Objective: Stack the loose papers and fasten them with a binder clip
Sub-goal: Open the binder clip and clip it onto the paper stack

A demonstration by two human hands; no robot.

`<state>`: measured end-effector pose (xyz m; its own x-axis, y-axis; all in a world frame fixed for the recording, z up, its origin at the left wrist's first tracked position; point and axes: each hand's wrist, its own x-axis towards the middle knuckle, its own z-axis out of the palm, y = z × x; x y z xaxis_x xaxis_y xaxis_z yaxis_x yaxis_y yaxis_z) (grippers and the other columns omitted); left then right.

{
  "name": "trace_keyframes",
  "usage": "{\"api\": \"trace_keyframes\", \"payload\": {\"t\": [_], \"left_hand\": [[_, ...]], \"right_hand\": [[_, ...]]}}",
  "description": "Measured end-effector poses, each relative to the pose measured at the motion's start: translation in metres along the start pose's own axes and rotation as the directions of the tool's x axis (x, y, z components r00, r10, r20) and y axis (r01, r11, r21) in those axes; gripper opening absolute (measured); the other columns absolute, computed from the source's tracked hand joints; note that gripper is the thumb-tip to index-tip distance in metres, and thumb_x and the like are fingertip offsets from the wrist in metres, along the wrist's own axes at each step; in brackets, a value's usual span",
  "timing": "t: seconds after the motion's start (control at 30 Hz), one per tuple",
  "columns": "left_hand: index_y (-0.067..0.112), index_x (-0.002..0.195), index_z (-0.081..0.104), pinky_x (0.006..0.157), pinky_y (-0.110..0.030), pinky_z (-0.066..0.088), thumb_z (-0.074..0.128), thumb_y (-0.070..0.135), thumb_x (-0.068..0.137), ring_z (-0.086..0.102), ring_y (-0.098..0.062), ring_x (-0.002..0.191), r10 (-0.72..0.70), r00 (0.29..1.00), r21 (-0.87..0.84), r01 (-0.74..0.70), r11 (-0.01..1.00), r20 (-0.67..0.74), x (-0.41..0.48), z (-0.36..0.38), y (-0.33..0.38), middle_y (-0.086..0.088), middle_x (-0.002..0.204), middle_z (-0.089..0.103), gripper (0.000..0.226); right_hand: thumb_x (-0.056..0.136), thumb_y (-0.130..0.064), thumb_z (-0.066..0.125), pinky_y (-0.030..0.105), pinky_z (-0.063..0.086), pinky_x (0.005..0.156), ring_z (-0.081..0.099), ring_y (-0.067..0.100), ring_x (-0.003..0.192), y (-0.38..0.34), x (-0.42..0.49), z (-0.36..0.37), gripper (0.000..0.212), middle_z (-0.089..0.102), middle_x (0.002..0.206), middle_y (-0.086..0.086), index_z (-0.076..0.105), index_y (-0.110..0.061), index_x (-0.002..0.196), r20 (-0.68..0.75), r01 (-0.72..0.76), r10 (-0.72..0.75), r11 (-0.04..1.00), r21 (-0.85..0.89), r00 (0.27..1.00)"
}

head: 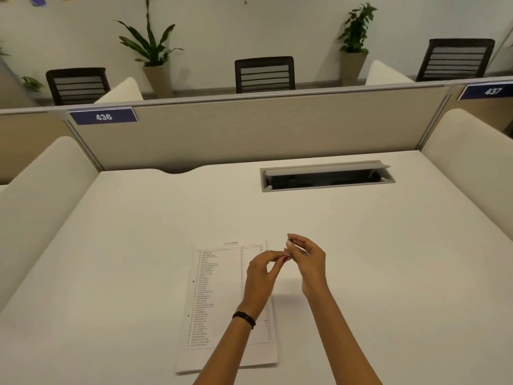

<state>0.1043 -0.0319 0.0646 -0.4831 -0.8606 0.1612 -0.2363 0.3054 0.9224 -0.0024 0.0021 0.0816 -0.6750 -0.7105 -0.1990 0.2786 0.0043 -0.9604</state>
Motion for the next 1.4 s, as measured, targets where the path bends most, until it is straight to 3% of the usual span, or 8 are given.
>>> {"api": "trace_keyframes", "payload": {"t": [0.23, 0.57, 0.7, 0.9, 1.1, 1.2, 1.3, 1.4], "left_hand": [[0.027, 0.1, 0.068, 0.087, -0.01, 0.046, 0.059, 0.022, 0.087, 0.06, 0.005, 0.094, 0.031, 0.999, 0.009, -0.031, 0.999, -0.032, -0.003, -0.015, 0.006, 0.015, 0.095, 0.067, 0.016], [0.023, 0.101, 0.07, 0.09, -0.018, 0.049, 0.061, 0.024, 0.086, 0.063, -0.001, 0.093, 0.084, 0.995, 0.062, -0.081, 0.995, -0.049, -0.003, -0.024, 0.009, 0.01, 0.097, 0.07, 0.018], [0.024, 0.1, 0.07, 0.089, -0.015, 0.047, 0.063, 0.025, 0.085, 0.059, 0.009, 0.091, 0.11, 0.993, 0.11, -0.105, 0.988, -0.048, -0.004, -0.026, 0.009, 0.017, 0.095, 0.066, 0.017], [0.019, 0.095, 0.068, 0.083, -0.011, 0.046, 0.062, 0.022, 0.085, 0.057, 0.011, 0.085, 0.126, 0.988, 0.159, -0.111, 0.981, -0.087, -0.006, -0.026, 0.014, 0.009, 0.091, 0.069, 0.012], [0.013, 0.095, 0.063, 0.081, -0.003, 0.044, 0.061, 0.015, 0.086, 0.057, 0.01, 0.081, 0.087, 0.983, 0.147, -0.063, 0.987, -0.163, -0.009, -0.022, 0.019, 0.012, 0.088, 0.064, 0.01], [0.011, 0.096, 0.061, 0.078, 0.001, 0.042, 0.06, 0.014, 0.086, 0.056, 0.014, 0.079, 0.081, 0.982, 0.14, -0.057, 0.989, -0.172, -0.008, -0.021, 0.022, 0.012, 0.088, 0.062, 0.01], [0.012, 0.095, 0.06, 0.076, 0.0, 0.042, 0.059, 0.013, 0.087, 0.055, 0.015, 0.085, 0.068, 0.98, 0.112, -0.047, 0.993, -0.189, -0.007, -0.022, 0.023, 0.012, 0.087, 0.062, 0.007], [0.013, 0.094, 0.061, 0.075, -0.003, 0.044, 0.057, 0.014, 0.088, 0.058, 0.01, 0.085, 0.068, 0.976, 0.08, -0.052, 0.995, -0.208, -0.004, -0.025, 0.026, 0.011, 0.084, 0.063, 0.006]], "right_hand": [[0.081, -0.006, 0.066, 0.018, 0.055, 0.064, 0.068, 0.009, 0.075, -0.01, -0.009, 0.014, 0.017, 0.071, 0.088, -0.004, 0.07, -0.018, 0.093, 0.003, 0.032, -0.032, 0.999, -0.002, 0.999], [0.082, -0.006, 0.066, 0.019, 0.057, 0.066, 0.069, 0.011, 0.077, -0.014, -0.017, 0.023, 0.017, 0.071, 0.092, -0.003, 0.069, -0.016, 0.095, -0.023, 0.055, -0.054, 0.998, 0.009, 0.998], [0.081, -0.006, 0.066, 0.019, 0.057, 0.067, 0.069, 0.015, 0.079, -0.014, -0.02, 0.025, 0.017, 0.071, 0.092, -0.002, 0.07, -0.016, 0.094, -0.031, 0.06, -0.06, 0.998, 0.01, 0.998], [0.082, -0.008, 0.065, 0.018, 0.056, 0.064, 0.069, 0.012, 0.079, -0.012, -0.023, 0.027, 0.017, 0.071, 0.093, -0.003, 0.07, -0.02, 0.093, -0.03, 0.08, -0.081, 0.996, -0.035, 0.996], [0.082, -0.011, 0.066, 0.027, 0.056, 0.078, 0.066, 0.015, 0.091, -0.013, -0.022, 0.027, 0.019, 0.069, 0.101, -0.002, 0.068, -0.021, 0.098, -0.041, 0.094, -0.099, 0.991, -0.1, 0.994], [0.082, -0.012, 0.066, 0.026, 0.055, 0.078, 0.066, 0.016, 0.092, -0.014, -0.022, 0.025, 0.019, 0.069, 0.1, -0.003, 0.068, -0.025, 0.097, -0.028, 0.106, -0.11, 0.987, -0.121, 0.994], [0.083, -0.011, 0.065, 0.026, 0.056, 0.077, 0.067, 0.015, 0.091, -0.014, -0.021, 0.021, 0.022, 0.069, 0.097, -0.009, 0.067, -0.031, 0.093, 0.014, 0.129, -0.128, 0.981, -0.144, 0.992], [0.085, -0.014, 0.063, 0.029, 0.055, 0.085, 0.066, 0.014, 0.096, -0.012, -0.021, 0.019, 0.024, 0.069, 0.102, -0.007, 0.065, -0.029, 0.104, 0.072, 0.136, -0.124, 0.971, -0.197, 0.99]]}}
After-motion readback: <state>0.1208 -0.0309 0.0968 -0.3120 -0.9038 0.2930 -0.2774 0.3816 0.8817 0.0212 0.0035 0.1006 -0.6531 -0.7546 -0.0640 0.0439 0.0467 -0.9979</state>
